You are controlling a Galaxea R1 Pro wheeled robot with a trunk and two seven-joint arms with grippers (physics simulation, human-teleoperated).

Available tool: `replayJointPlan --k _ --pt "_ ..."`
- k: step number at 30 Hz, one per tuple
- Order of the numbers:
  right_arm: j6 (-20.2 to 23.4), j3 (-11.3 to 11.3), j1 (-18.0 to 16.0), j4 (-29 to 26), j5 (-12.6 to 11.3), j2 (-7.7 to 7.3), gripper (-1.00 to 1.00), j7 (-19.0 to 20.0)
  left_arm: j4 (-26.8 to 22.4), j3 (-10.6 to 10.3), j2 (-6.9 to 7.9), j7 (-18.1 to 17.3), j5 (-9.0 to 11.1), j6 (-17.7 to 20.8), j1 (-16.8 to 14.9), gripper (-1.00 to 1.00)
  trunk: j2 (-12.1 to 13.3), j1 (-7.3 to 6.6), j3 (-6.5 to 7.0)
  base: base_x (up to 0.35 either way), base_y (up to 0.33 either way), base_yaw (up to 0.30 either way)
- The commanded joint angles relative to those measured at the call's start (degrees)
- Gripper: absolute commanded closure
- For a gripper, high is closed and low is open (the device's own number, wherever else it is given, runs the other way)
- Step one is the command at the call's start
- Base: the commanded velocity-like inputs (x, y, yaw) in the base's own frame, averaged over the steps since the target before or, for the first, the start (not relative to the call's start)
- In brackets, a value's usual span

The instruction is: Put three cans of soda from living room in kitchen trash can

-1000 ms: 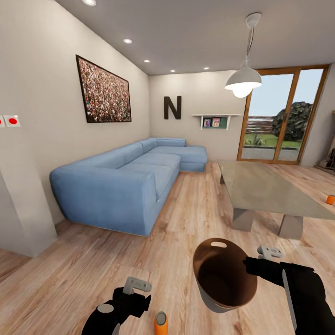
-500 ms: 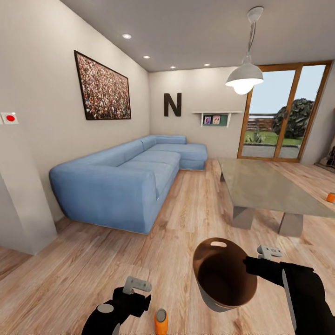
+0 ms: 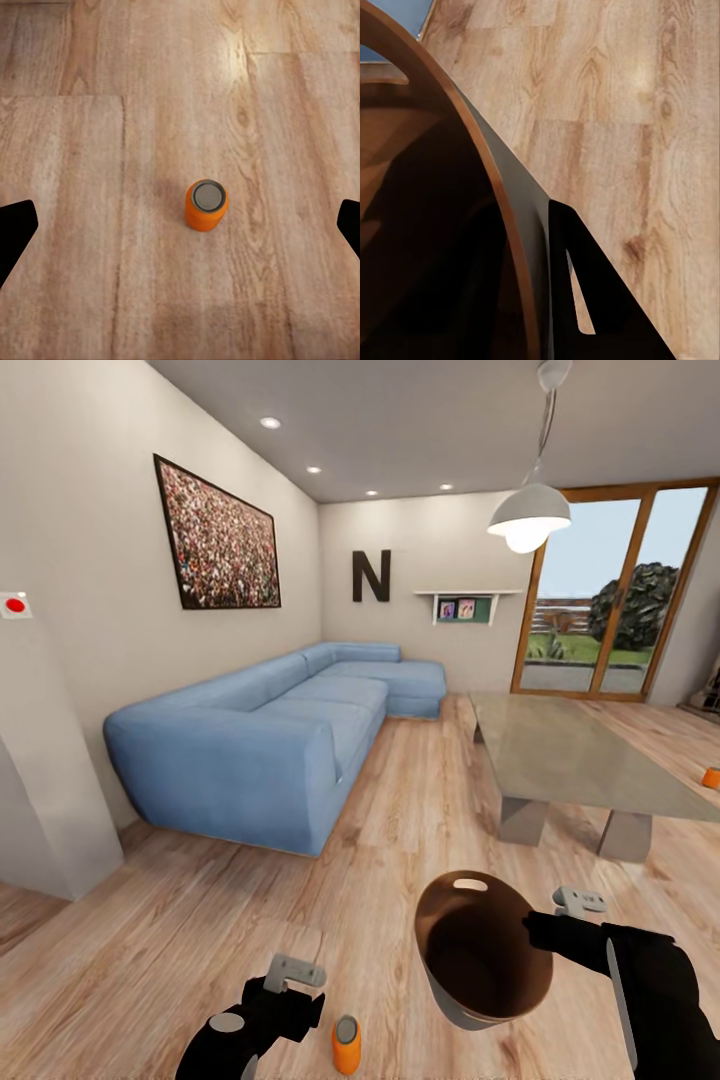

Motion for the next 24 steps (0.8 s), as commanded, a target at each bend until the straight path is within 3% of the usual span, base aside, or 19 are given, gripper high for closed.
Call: replayJointPlan --k 1,24 --pt "0.3 0.0 0.0 0.0 -1.4 0.0 1.0 0.0 0.0 0.0 0.0 0.0 0.0 0.0 0.0 -1.0 0.0 -0.01 -0.09 0.0 0.0 0.0" --pt "0.4 -0.1 0.0 0.0 -1.4 0.0 1.0 -0.2 0.0 0.0 0.0 0.0 0.0 0.1 0.0 -1.0 0.0 -0.01 -2.2 0.0 0.0 -0.008"
